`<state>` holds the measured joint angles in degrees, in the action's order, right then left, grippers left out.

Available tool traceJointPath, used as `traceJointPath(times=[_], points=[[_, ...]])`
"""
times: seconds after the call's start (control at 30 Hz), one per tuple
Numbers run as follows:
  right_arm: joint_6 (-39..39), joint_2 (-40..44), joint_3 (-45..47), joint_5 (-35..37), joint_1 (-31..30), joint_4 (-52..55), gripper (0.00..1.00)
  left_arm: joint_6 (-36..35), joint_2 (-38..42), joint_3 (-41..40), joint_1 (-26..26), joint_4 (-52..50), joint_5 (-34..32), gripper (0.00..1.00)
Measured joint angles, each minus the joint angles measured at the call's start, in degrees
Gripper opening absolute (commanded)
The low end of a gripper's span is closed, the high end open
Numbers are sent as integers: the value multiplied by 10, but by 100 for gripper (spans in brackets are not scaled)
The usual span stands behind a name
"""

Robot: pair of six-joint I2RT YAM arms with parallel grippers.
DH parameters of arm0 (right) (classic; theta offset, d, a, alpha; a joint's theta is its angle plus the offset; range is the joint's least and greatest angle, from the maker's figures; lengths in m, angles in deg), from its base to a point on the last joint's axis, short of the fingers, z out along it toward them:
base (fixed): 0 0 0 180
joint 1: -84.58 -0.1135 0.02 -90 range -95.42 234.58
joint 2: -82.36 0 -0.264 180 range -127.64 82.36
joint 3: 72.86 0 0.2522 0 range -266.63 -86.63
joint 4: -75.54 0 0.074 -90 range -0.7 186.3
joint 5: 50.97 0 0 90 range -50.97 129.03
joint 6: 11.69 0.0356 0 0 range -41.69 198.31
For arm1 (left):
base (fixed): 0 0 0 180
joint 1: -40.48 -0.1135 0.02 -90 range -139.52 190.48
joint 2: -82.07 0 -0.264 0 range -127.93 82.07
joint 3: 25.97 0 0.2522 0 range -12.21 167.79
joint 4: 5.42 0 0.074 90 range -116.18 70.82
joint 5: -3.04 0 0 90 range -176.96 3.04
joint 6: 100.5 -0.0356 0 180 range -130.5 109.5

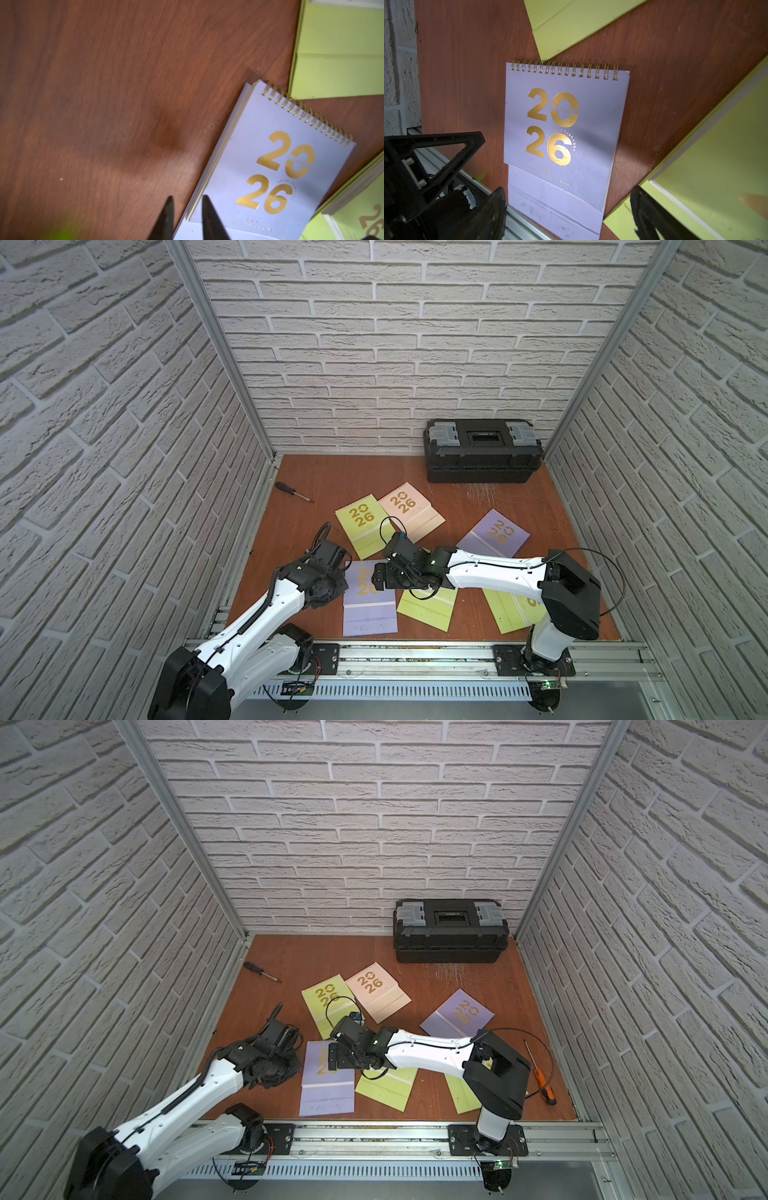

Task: Stack the calendars
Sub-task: Pick up the calendar at the center of the board.

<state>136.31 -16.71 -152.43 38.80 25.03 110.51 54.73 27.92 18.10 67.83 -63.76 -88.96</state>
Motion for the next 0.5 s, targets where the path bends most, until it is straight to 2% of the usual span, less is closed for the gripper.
traceJointPath(times=[0.13,0.5], points=[[1,-25,-5,-15,6,-4,94,0,3,-11,-25,15,20,0],[4,-49,-18,-33,21,-7,94,-2,-5,-33,-51,54,57,0]])
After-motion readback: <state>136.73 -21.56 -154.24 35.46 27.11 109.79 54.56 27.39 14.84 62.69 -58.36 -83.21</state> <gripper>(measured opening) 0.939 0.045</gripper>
